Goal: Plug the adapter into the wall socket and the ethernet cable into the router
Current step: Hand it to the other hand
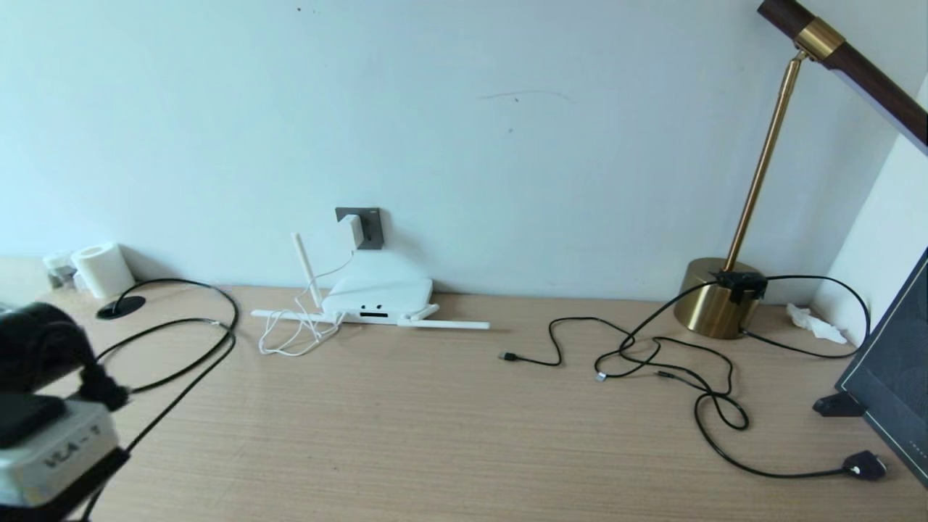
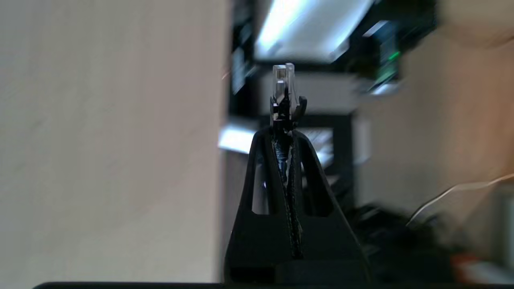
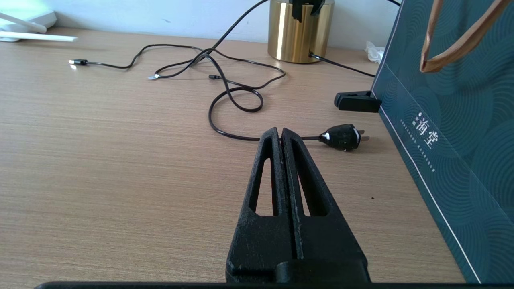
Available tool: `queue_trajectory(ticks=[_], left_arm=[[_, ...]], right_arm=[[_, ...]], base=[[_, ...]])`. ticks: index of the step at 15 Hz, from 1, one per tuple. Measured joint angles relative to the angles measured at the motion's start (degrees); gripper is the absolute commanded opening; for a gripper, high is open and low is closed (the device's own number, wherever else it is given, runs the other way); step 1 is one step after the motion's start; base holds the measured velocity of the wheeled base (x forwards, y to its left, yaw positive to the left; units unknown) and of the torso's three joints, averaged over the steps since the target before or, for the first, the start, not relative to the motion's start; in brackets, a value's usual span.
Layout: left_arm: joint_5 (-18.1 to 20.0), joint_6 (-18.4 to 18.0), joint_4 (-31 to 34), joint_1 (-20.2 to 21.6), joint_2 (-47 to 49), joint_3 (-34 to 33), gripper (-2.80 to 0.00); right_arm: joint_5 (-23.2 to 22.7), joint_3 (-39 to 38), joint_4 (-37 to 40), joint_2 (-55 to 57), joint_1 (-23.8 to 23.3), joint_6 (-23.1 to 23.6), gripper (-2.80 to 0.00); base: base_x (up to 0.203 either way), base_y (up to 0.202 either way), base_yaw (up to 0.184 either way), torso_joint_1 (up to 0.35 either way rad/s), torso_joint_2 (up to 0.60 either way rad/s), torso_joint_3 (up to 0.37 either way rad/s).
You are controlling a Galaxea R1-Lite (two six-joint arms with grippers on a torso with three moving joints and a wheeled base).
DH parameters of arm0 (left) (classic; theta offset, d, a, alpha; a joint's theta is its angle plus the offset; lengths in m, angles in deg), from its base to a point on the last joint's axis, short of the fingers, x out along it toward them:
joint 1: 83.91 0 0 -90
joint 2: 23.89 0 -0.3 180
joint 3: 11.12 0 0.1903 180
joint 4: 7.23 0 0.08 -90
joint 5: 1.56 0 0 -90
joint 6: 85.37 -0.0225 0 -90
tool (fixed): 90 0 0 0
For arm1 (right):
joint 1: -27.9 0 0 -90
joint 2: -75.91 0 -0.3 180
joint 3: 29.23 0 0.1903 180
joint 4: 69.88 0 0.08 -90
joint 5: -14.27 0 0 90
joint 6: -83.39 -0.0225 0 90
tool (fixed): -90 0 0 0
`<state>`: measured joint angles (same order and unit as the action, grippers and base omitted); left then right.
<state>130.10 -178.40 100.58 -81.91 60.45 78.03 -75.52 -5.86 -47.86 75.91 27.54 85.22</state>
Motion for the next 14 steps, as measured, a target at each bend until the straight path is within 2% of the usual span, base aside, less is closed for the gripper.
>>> queue_trajectory(ticks=[1, 2, 5, 7, 8, 10, 12, 14], left_arm=[[4.1, -0.4, 2.1, -0.1, -1.4, -0.8, -2.8], [6.5, -0.7, 2.6, -0.1, -2.4, -1.2, -2.8], [6.6, 0.5, 2.3, -0.1, -3.1, -1.0, -2.8], [5.2, 3.0, -4.0, 0.0, -2.8, -0.1, -2.8], [4.0, 4.6, -9.1, 0.0, -2.1, 1.1, -2.8], [0.7, 6.6, -20.6, 0.0, 0.7, 5.3, -2.8], [-2.3, 8.9, -31.3, -1.5, 4.3, 10.9, -2.8], [-5.4, 10.4, -36.5, -4.4, 7.6, 16.8, -2.8]], right_arm=[[0.1, 0.0, 0.0, 0.0, 0.0, -0.2, -2.8], [0.1, 0.0, 0.0, 0.0, 0.0, -0.3, -2.8], [0.8, 0.8, 0.4, 0.0, 0.0, -1.3, -2.8], [0.3, 6.8, 2.1, 1.7, 0.0, -3.1, -2.8], [-1.0, 11.0, 3.4, 4.2, 0.0, -4.2, 0.0], [-5.9, 19.7, 6.0, 12.2, 0.0, -6.7, 0.0], [-13.1, 27.8, 7.9, 23.8, 0.1, -9.5, 0.0], [-22.6, 36.0, 9.1, 37.1, 0.4, -13.0, 0.0]], base=[[0.0, 0.0, 0.0, 0.0, 0.0, 0.0], [0.0, 0.0, 0.0, 0.0, 0.0, 0.0], [0.0, 0.0, 0.0, 0.0, 0.0, 0.0], [0.0, 0.0, 0.0, 0.0, 0.0, 0.0], [0.0, 0.0, 0.0, 0.0, 0.0, 0.0], [0.0, 0.0, 0.0, 0.0, 0.0, 0.0], [0.0, 0.0, 0.0, 0.0, 0.0, 0.0], [0.0, 0.0, 0.0, 0.0, 0.0, 0.0]])
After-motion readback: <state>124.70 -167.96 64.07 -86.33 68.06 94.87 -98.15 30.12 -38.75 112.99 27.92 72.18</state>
